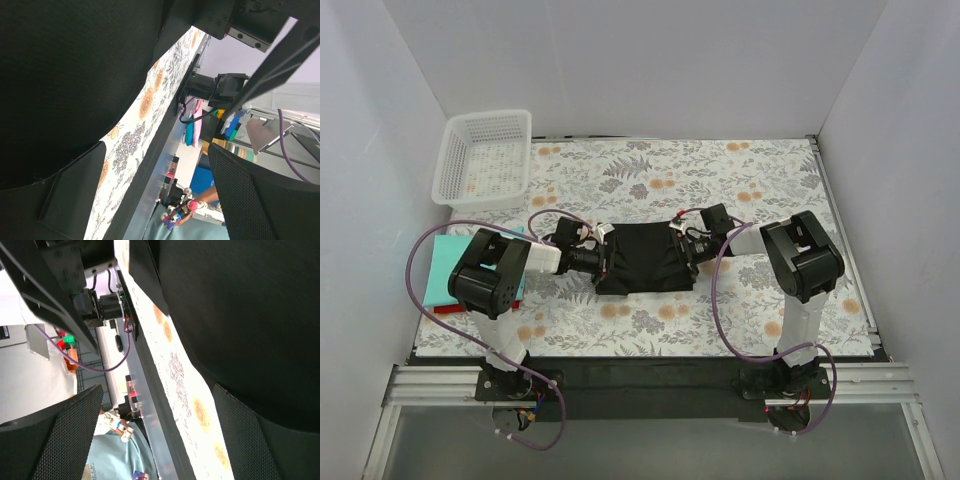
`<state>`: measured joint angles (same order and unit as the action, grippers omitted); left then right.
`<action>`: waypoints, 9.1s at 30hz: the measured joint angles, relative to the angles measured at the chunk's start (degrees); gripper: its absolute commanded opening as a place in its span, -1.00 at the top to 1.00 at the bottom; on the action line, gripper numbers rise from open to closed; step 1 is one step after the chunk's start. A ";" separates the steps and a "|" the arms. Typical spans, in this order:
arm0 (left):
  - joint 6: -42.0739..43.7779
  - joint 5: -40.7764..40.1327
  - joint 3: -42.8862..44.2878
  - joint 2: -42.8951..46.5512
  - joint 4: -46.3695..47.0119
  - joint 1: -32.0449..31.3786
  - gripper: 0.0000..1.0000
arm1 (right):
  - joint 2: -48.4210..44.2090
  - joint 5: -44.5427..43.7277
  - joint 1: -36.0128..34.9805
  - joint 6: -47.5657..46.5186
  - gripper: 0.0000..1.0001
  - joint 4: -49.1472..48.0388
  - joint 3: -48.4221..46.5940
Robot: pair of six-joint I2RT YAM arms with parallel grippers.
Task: Fold and stack the t-shirts
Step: Fold the tshirt, then neatly place the folded tshirt to the corner
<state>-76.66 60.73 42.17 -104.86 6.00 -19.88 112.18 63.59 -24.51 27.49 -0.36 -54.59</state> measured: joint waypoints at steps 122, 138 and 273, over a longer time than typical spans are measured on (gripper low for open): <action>13.20 -25.14 4.13 17.94 -29.79 24.06 -0.61 | 8.70 -63.01 -37.86 -52.50 0.97 21.18 -33.70; -5.60 -11.82 -7.72 12.90 -4.66 23.74 -0.73 | 2.14 -58.64 -36.24 -51.87 0.97 21.40 -32.50; 82.95 -49.81 30.58 12.98 -55.89 54.75 1.00 | -12.04 -47.50 -26.29 -48.39 -0.97 33.94 -23.93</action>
<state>6.28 10.92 72.75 -91.88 -49.89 34.87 100.14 16.10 -50.81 -20.91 33.58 -78.52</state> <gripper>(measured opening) 0.052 0.984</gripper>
